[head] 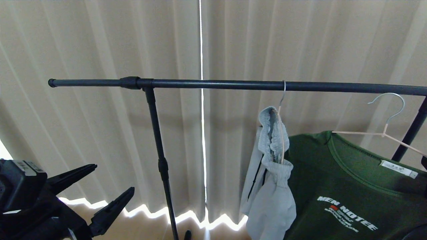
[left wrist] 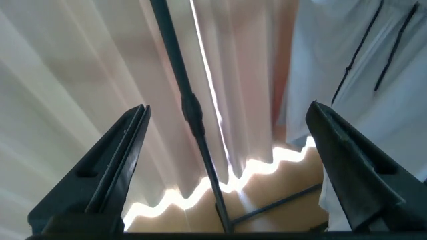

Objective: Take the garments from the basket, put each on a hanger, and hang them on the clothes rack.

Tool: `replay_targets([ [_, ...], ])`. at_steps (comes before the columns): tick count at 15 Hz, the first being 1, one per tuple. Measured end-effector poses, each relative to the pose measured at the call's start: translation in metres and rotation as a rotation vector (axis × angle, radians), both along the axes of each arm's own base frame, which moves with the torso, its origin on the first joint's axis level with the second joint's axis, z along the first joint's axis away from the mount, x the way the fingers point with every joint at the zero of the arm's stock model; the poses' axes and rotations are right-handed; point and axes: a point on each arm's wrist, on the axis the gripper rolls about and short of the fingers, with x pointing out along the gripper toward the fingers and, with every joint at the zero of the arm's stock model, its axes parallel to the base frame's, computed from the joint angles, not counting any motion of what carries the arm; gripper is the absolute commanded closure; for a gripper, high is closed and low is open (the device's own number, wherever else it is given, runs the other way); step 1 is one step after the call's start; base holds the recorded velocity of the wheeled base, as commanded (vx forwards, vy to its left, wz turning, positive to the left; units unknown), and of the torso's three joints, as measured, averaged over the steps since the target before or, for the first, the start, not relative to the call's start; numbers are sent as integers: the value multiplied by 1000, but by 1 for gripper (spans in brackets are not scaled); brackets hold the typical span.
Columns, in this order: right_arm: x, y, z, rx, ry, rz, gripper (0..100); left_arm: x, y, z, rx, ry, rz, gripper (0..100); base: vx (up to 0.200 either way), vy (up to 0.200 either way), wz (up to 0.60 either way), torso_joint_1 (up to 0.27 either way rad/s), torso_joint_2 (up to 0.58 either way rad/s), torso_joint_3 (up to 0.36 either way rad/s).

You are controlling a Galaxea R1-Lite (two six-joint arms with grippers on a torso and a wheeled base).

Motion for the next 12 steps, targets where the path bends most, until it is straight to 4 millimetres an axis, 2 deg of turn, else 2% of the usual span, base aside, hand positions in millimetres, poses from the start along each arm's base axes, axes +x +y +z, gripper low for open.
replay_targets([
  [3, 24, -6, 31, -27, -78, -35, 100, -2, 1, 2, -6, -12, 0, 0, 0, 0, 0, 0, 0, 0],
  [6, 48, -12, 43, -60, -79, -63, 100, -3, 1, 2, -8, -17, 0, 0, 0, 0, 0, 0, 0, 0],
  [9, 78, -20, 37, -111, -12, -119, 100, -4, 2, 2, -1, -24, -1, 0, 0, 0, 0, 0, 0, 0],
  [12, 98, -25, 19, -113, 70, -142, 100, -6, 3, 3, -3, -32, -2, 0, 0, 0, 0, 0, 0, 0],
])
